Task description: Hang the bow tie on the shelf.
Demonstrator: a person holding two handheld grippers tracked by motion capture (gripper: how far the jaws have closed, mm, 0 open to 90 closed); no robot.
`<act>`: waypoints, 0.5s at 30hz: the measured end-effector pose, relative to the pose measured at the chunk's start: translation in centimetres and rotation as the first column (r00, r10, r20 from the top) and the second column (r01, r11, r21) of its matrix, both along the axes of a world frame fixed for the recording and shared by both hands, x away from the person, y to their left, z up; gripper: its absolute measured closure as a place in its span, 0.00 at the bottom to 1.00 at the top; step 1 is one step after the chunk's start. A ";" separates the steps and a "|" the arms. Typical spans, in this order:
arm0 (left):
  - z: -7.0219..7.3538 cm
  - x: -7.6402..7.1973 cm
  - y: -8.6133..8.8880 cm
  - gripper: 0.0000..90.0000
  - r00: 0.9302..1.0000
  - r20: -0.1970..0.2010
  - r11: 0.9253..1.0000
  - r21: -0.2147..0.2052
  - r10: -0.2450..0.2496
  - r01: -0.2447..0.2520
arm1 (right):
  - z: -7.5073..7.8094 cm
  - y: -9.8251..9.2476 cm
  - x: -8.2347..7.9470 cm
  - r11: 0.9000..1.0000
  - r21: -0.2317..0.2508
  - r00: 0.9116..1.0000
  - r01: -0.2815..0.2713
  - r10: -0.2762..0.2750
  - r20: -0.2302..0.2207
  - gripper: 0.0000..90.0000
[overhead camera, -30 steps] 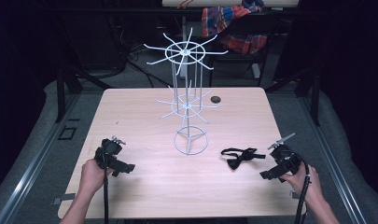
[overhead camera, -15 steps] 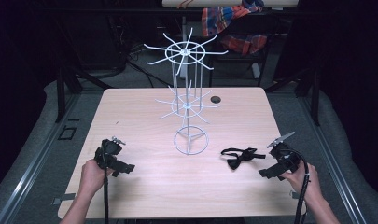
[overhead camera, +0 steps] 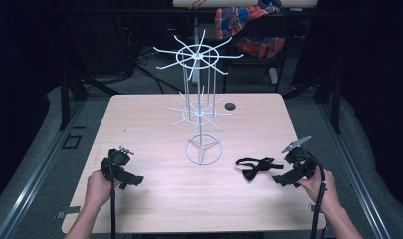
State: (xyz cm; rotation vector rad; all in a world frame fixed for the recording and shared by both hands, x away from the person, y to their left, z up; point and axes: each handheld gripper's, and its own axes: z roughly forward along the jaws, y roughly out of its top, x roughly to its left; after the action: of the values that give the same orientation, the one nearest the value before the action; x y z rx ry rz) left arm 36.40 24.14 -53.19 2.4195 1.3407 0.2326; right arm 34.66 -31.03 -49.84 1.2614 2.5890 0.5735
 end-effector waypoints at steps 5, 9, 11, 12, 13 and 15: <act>0.0 0.0 0.3 0.01 1.000 -0.005 1.000 -0.004 0.011 -0.011 | 0.4 0.4 0.4 1.000 0.017 1.000 -0.006 0.005 0.022 0.00; 0.0 0.0 0.2 0.01 1.000 -0.005 1.000 0.000 0.003 -0.003 | 0.7 0.9 0.9 1.000 0.026 1.000 -0.011 0.010 0.024 0.00; 0.0 0.0 0.2 0.01 1.000 -0.004 1.000 0.001 0.002 -0.002 | 0.8 1.1 0.9 1.000 0.027 1.000 -0.017 0.016 0.022 0.00; 0.1 -0.1 0.2 0.01 1.000 -0.004 1.000 0.000 0.006 -0.006 | 0.9 1.5 1.1 1.000 0.017 0.999 -0.022 0.021 0.034 0.00; 0.1 -0.1 0.2 0.01 1.000 -0.004 1.000 0.000 0.006 -0.006 | 0.9 1.5 1.1 1.000 0.017 0.999 -0.022 0.021 0.034 0.00; 0.1 -0.1 0.3 0.01 1.000 -0.003 1.000 -0.002 0.007 -0.007 | 1.1 1.9 1.3 0.999 0.026 0.999 -0.026 0.025 0.038 0.00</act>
State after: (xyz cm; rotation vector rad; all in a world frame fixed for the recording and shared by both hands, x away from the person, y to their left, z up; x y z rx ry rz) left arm 36.29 24.42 -53.11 2.4145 1.3505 0.2303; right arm 35.95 -29.17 -48.74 1.2152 2.5780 0.6324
